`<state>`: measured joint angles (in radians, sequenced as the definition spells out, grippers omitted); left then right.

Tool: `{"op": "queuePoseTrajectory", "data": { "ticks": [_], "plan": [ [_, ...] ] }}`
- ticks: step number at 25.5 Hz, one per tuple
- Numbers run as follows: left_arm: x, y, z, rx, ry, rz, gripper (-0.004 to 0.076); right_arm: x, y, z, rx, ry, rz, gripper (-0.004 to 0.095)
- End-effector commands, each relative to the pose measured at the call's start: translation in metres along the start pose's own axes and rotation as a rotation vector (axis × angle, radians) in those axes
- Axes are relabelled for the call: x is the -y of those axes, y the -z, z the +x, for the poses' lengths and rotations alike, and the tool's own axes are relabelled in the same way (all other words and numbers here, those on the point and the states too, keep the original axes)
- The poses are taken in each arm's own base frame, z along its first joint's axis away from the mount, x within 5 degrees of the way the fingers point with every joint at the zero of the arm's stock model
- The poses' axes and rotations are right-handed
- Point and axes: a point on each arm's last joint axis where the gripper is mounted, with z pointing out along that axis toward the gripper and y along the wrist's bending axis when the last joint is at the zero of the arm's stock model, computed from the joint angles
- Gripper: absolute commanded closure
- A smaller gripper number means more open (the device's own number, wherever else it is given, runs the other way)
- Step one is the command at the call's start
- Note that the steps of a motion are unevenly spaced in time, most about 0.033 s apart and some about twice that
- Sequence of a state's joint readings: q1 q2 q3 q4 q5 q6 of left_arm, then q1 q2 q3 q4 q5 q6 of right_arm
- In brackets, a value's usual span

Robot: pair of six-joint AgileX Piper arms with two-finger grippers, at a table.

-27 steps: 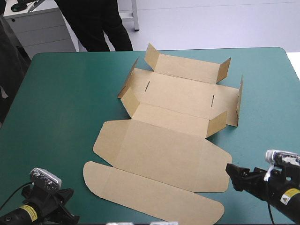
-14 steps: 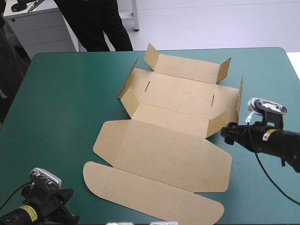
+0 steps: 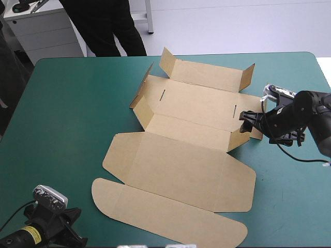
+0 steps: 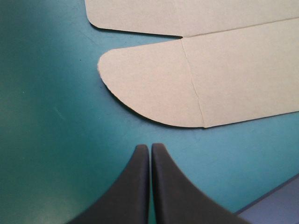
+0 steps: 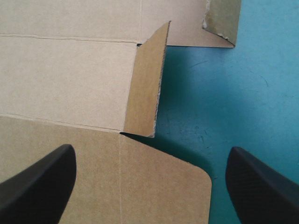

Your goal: Fold the box

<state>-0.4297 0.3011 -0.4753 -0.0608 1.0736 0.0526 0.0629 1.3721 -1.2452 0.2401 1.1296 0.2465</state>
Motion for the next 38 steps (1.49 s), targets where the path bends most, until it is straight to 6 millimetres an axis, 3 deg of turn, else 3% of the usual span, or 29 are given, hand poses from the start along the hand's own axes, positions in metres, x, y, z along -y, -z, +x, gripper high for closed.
{"op": "queuePoseTrajectory", "data": {
  "ticks": [1,25,27,30,32,34,38],
  "plan": [
    [0.001,0.007,-0.011,0.071,0.007,0.012,0.0731,0.005,0.006,-0.013,0.014,-0.038,-0.097,0.0113],
    [0.001,0.007,-0.011,0.071,0.007,0.012,0.0731,0.009,-0.085,-0.045,-0.106,-0.071,-0.202,0.0131],
    [0.001,0.007,-0.011,0.071,0.007,0.012,0.0731,0.010,-0.090,-0.046,-0.119,-0.070,-0.199,0.0250],
    [0.001,0.007,-0.011,0.071,0.007,0.012,0.0731,0.010,-0.091,-0.046,-0.118,-0.047,-0.201,0.0525],
    [0.001,0.007,-0.011,0.071,0.007,0.012,0.0731,0.010,-0.091,-0.045,-0.118,-0.028,-0.203,0.0807],
    [0.001,0.007,-0.011,0.071,0.007,0.012,0.0731,0.010,-0.091,-0.045,-0.118,-0.028,-0.203,0.0925],
    [0.001,0.007,-0.011,0.071,0.007,0.012,0.0731,0.010,-0.091,-0.045,-0.116,0.010,-0.205,0.0928]
  ]
}}
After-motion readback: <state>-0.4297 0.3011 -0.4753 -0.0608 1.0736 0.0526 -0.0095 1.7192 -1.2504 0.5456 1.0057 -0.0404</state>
